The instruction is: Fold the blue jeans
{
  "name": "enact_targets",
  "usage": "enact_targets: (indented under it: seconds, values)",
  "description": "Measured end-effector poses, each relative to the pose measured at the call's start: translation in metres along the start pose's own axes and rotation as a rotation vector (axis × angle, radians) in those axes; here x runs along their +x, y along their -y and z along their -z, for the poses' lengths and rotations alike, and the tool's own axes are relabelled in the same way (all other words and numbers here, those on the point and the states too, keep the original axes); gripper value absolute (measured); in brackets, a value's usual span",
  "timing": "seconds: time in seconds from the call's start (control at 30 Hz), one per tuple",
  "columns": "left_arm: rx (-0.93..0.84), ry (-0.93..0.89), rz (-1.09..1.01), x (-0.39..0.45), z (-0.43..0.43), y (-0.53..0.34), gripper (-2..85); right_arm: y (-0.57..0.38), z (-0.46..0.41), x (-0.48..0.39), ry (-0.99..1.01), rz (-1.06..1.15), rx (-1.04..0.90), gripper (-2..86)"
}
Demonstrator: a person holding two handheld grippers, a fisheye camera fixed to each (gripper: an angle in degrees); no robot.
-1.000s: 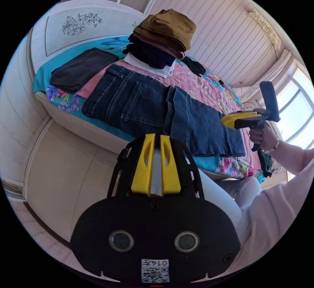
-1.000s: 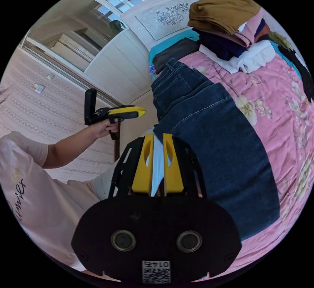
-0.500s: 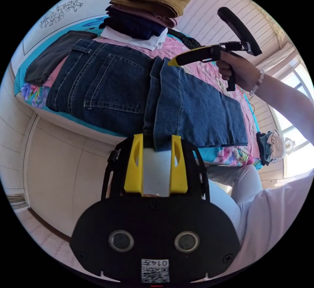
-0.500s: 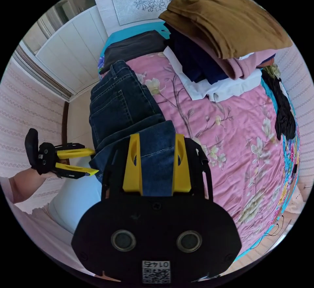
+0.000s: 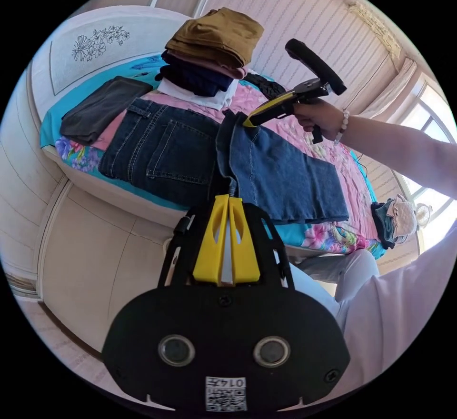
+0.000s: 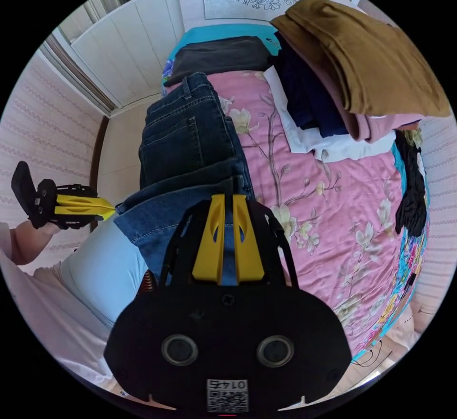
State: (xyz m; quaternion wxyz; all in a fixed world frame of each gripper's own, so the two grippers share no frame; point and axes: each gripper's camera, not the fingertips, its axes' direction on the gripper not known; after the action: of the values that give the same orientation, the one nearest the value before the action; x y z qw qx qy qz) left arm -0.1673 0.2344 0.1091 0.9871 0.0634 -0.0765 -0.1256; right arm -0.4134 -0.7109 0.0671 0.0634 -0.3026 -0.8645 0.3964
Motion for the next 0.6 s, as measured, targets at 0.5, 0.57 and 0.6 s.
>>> enact_targets:
  seconds: [0.5, 0.57, 0.6]
  values:
    - [0.19, 0.258, 0.207, -0.086, 0.076, 0.006, -0.5, 0.098, 0.07, 0.028, 0.186, -0.004, 0.326, 4.8]
    - [0.128, 0.33, 0.26, -0.097, 0.064, 0.005, 0.2, 0.109, 0.056, 0.037, 0.2, -0.06, 0.236, 5.0]
    - [0.105, 0.363, 0.254, -0.096, 0.061, 0.003, 0.3, 0.107, 0.053, 0.039, 0.206, -0.06, 0.217, 4.6]
